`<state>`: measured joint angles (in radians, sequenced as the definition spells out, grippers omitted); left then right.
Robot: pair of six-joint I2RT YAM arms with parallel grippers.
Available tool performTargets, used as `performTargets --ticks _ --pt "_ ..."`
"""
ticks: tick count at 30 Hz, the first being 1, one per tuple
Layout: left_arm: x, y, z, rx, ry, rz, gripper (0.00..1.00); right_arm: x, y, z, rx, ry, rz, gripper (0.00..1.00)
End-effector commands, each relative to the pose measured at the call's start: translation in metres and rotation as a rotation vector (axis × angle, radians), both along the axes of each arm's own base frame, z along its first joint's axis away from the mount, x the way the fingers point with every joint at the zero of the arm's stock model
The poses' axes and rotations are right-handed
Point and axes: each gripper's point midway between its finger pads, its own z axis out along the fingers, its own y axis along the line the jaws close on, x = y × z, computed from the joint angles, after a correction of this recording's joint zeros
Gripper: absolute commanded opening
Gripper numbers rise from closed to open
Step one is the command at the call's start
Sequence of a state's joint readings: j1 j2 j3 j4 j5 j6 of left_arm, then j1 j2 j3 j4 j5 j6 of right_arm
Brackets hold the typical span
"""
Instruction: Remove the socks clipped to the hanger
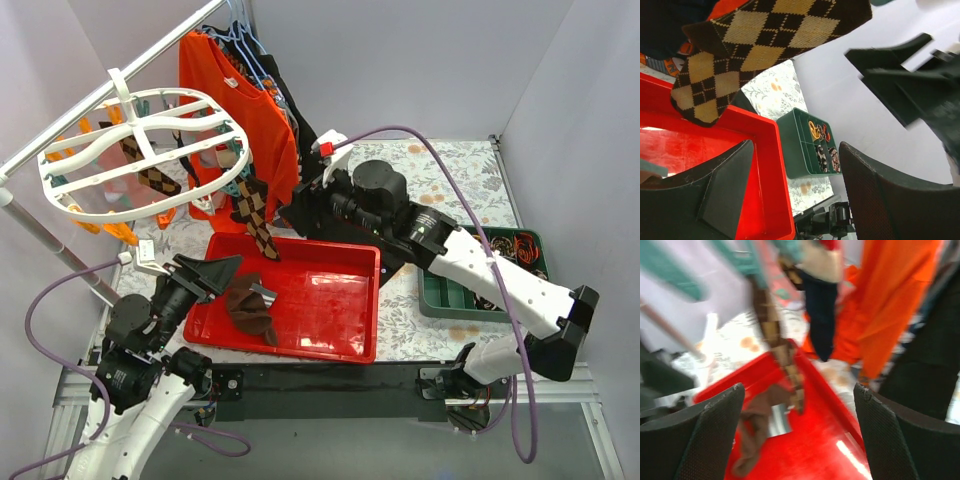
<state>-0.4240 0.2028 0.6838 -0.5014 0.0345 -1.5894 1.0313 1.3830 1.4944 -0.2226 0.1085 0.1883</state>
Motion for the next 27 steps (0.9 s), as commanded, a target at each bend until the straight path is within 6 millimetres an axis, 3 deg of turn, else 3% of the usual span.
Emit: performTargets --ticks 1,6,8,11,14,19,20,21,23,24,27 --pt "-0.004 0.005 -0.002 0.010 0.011 0.014 0.67 0.019 0.019 -0.009 -0.029 -0.158 0.124 0.95" --pt "-0.012 0.004 -0.009 0.023 0.039 -0.006 0.68 0.011 0.048 -0.017 0.006 -0.233 0.266 0.97" --pt "-0.018 0.006 -0.013 0.029 0.050 -0.014 0.69 0.014 0.056 -0.035 0.006 -0.225 0.280 0.98" --pt "-0.028 0.008 -0.021 0.015 0.081 -0.023 0.70 0.024 0.065 -0.046 0.026 -0.239 0.254 0.97" --pt "-0.039 0.007 -0.031 -0.018 0.111 -0.048 0.70 0.037 0.076 -0.058 0.038 -0.222 0.221 0.86" --pt "-0.050 0.009 -0.044 -0.083 0.150 -0.052 0.69 0.041 0.094 -0.062 0.050 -0.183 0.186 0.56" --pt "-0.051 0.009 -0.047 -0.092 0.160 -0.050 0.69 0.036 0.097 -0.061 0.055 -0.183 0.186 0.53" --pt "-0.052 0.009 -0.050 -0.103 0.170 -0.052 0.69 0.037 0.097 -0.061 0.057 -0.180 0.168 0.42" --pt "-0.051 0.010 -0.054 -0.101 0.178 -0.041 0.68 0.030 0.102 -0.062 0.071 -0.156 0.168 0.31" --pt "-0.048 0.010 -0.057 -0.091 0.188 -0.038 0.68 0.028 0.103 -0.060 0.078 -0.149 0.169 0.19" --pt "-0.043 0.008 -0.063 -0.059 0.213 -0.038 0.71 0.013 0.107 -0.055 0.105 -0.118 0.181 0.02"
